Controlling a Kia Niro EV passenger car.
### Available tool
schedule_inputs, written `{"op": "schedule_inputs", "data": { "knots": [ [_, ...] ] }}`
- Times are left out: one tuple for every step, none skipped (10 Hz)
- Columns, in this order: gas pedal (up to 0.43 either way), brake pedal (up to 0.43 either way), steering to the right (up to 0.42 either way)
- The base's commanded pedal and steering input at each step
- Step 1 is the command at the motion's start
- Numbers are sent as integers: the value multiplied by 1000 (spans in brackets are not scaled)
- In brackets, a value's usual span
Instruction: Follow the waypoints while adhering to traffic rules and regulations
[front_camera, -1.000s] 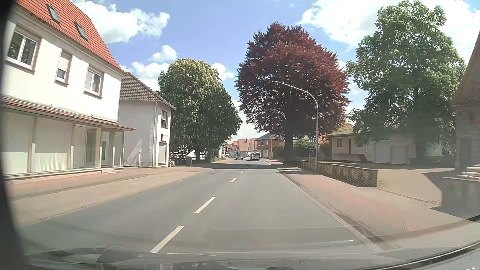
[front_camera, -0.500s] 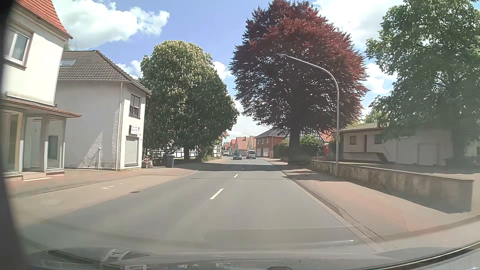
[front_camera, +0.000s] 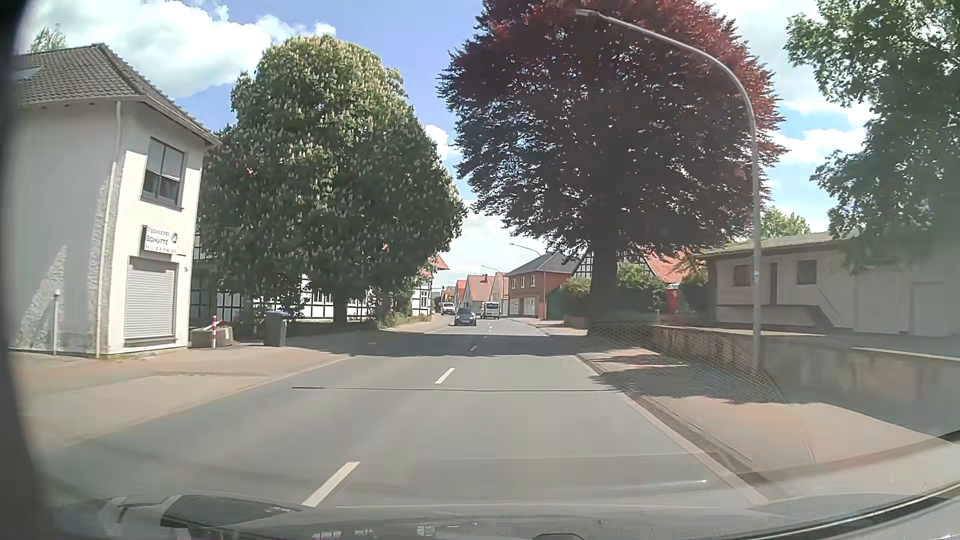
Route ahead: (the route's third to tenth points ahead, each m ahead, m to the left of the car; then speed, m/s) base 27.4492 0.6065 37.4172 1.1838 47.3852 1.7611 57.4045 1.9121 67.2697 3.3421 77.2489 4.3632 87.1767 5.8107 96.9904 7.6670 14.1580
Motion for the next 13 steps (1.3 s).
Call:
{"op": "schedule_inputs", "data": {
  "knots": [
    [150,0,1],
    [150,0,1],
    [150,0,0],
    [150,0,0],
    [150,0,-1],
    [157,0,-1],
    [157,0,-1],
    [157,0,-2],
    [157,0,-3],
    [157,0,-2],
    [157,0,-2],
    [157,0,-3],
    [169,0,-2]
  ]
}}
